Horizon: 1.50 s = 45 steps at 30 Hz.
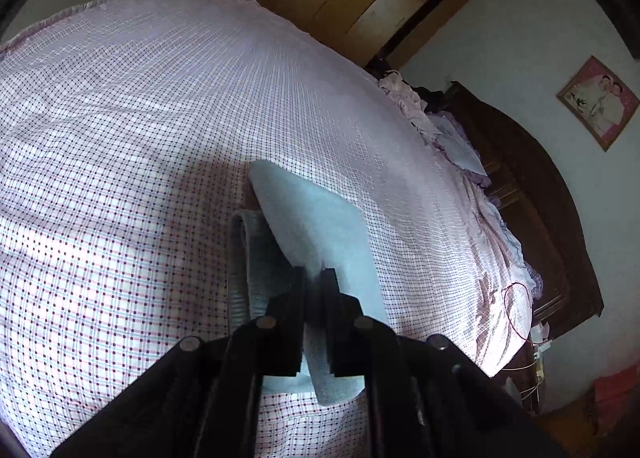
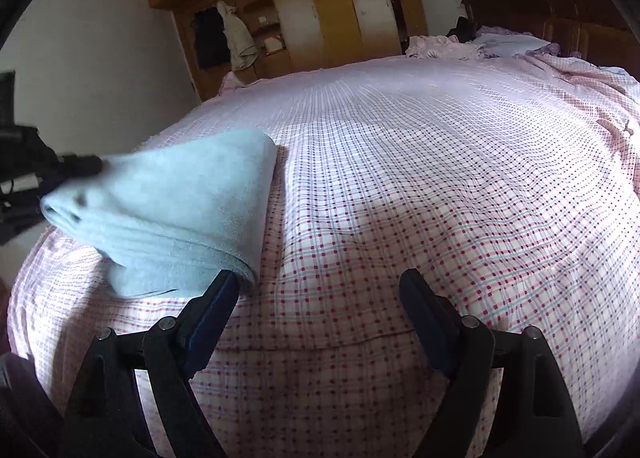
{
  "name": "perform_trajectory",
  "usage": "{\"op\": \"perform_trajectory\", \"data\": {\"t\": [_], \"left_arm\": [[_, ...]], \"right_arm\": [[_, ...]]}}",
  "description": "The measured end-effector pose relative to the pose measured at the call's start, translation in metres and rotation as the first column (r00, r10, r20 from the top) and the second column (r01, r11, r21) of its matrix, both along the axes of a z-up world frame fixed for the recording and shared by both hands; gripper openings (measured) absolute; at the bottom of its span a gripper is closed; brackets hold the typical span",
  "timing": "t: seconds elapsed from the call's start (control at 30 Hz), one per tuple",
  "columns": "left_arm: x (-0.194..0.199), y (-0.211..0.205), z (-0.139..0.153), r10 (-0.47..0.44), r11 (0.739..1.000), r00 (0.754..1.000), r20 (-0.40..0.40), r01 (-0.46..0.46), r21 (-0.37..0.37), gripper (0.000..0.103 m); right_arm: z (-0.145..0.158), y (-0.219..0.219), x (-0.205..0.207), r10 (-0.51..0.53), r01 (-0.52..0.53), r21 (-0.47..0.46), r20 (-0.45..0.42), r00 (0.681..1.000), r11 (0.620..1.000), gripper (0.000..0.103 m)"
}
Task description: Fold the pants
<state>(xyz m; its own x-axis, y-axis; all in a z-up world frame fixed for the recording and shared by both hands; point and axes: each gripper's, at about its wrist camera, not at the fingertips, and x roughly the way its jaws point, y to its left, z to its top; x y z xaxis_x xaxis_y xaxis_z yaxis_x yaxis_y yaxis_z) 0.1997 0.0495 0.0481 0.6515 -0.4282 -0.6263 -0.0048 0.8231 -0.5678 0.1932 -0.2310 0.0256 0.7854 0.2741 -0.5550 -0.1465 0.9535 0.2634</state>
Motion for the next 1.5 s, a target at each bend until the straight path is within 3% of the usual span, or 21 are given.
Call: {"op": "perform_trajectory", "data": {"t": [0.23,0.43,0.67,0.77,0.83,0.9,0.97,1.1,1.3,1.5], "left_arm": [[0.013,-0.029,0.035,-0.077,0.997,0.996,0.042,0.078,-0.025,0.008],[0.023,-0.072,0.072,-0.168,0.985,0.982,0.089,0.165,0.044,0.008],[0.021,-0.077,0.07,-0.158,0.987,0.983,0.093,0.156,0.033,0.008],[0.019,-0.065,0.067,-0.108,0.994,0.989,0.104,0.107,0.019,0.008],[0.018,-0.054,0.061,-0.084,0.996,0.992,0.092,0.083,0.018,0.008],[0.017,-0.049,0.05,-0.082,0.997,0.994,0.072,0.081,0.011,0.008],[0.015,-0.046,0.037,-0.059,0.998,0.996,0.059,0.058,0.019,0.008],[0.008,-0.034,0.02,-0.029,0.999,0.998,0.058,0.027,0.048,0.008],[-0.005,-0.01,-0.013,0.01,1.0,1.0,0.023,-0.01,0.016,0.008],[-0.013,-0.006,-0.024,0.032,0.999,0.999,0.03,-0.033,0.04,0.008]], "right_arm": [[0.02,0.017,-0.014,0.045,-0.041,-0.033,0.11,0.993,0.999,0.077],[0.017,0.04,-0.015,0.073,-0.053,-0.11,0.182,0.981,0.993,0.077],[0.026,0.057,0.018,0.053,-0.017,-0.141,0.257,0.965,0.99,0.077],[0.015,0.059,0.043,0.033,0.001,-0.186,0.176,0.984,0.983,0.076],[0.008,0.042,0.047,-0.02,0.033,-0.126,0.102,0.995,0.991,0.075],[0.004,0.021,0.042,-0.031,0.034,-0.032,0.082,0.996,0.999,0.076],[0.002,0.017,0.037,-0.038,0.041,-0.038,0.061,0.997,0.998,0.076],[0.0,0.021,0.029,-0.017,0.021,-0.081,0.052,0.998,0.996,0.076],[-0.005,0.011,0.013,0.024,-0.023,-0.054,0.013,1.0,0.998,0.076],[-0.008,0.012,-0.003,0.045,-0.044,-0.077,0.009,0.999,0.996,0.076]]}}
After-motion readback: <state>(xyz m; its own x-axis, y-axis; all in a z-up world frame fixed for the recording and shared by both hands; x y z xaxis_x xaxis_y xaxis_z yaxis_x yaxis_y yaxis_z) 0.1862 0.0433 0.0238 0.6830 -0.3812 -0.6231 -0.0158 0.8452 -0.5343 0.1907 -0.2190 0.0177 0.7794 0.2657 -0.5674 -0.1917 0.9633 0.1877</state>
